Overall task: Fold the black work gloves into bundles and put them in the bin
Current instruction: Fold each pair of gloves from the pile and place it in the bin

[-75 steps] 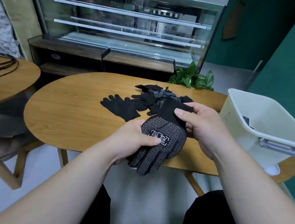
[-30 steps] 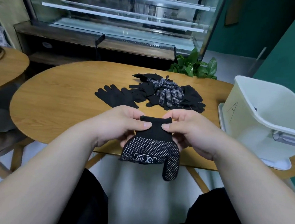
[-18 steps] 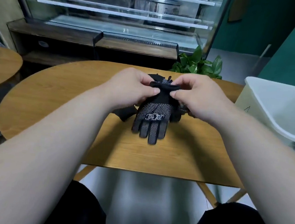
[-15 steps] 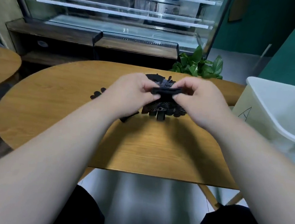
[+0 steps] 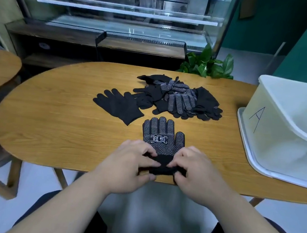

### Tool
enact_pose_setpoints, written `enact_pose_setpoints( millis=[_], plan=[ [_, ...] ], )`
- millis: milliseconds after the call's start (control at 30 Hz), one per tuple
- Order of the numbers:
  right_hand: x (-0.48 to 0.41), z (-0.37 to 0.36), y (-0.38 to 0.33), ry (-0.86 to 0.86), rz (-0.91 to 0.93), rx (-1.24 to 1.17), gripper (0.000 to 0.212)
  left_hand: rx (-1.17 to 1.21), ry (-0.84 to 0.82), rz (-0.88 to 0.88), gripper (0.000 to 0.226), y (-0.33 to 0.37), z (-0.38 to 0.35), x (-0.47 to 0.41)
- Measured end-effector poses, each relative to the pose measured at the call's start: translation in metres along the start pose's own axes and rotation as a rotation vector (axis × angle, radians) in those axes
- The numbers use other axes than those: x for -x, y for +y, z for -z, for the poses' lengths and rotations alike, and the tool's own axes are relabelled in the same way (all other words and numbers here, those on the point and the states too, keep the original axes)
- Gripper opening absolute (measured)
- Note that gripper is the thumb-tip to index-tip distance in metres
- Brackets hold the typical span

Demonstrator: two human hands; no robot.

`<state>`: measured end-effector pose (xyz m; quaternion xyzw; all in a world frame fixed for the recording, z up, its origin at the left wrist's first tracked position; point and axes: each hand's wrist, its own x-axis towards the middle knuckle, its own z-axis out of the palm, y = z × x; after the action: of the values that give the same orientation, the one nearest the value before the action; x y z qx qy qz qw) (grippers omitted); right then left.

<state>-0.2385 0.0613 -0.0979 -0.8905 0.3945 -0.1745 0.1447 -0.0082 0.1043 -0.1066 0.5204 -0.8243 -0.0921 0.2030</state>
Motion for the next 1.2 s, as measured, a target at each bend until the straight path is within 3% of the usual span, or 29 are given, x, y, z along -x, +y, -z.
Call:
enact_pose_setpoints(
  millis=[100, 233, 433, 567, 733, 1100, 1200],
  plan=[
    [0.004, 0.0, 0.002, 0.004, 0.018, -0.041, 0.024, -0.015, 0.064, -0.012, 0.031, 0.009, 0.003, -0.004],
    [0.002, 0.006, 0.004, 0.04, 0.031, -0.127, 0.025, 0.007, 0.15, 0.119, 0.038, 0.019, 0.0, -0.031],
    [-0.019, 0.003, 0.014, 0.265, -0.117, -0.162, 0.025, -0.113, -0.144, 0.227, 0.06, 0.016, -0.012, -0.062],
    [-0.047, -0.005, 0.024, 0.22, -0.246, -0.105, 0.025, -0.236, -0.179, 0.243, 0.07, 0.014, -0.022, -0.063],
    [-0.078, -0.01, 0.023, 0.105, -0.332, 0.043, 0.034, -0.306, -0.099, 0.304, 0.078, 0.011, -0.039, -0.056],
    [-0.08, -0.015, 0.028, 0.014, -0.296, 0.1, 0.04, -0.284, -0.041, 0.269, 0.082, 0.003, -0.031, -0.062],
    [-0.08, -0.017, 0.028, 0.014, -0.296, 0.094, 0.041, -0.275, -0.13, 0.21, 0.096, -0.004, -0.028, -0.066]
  ],
)
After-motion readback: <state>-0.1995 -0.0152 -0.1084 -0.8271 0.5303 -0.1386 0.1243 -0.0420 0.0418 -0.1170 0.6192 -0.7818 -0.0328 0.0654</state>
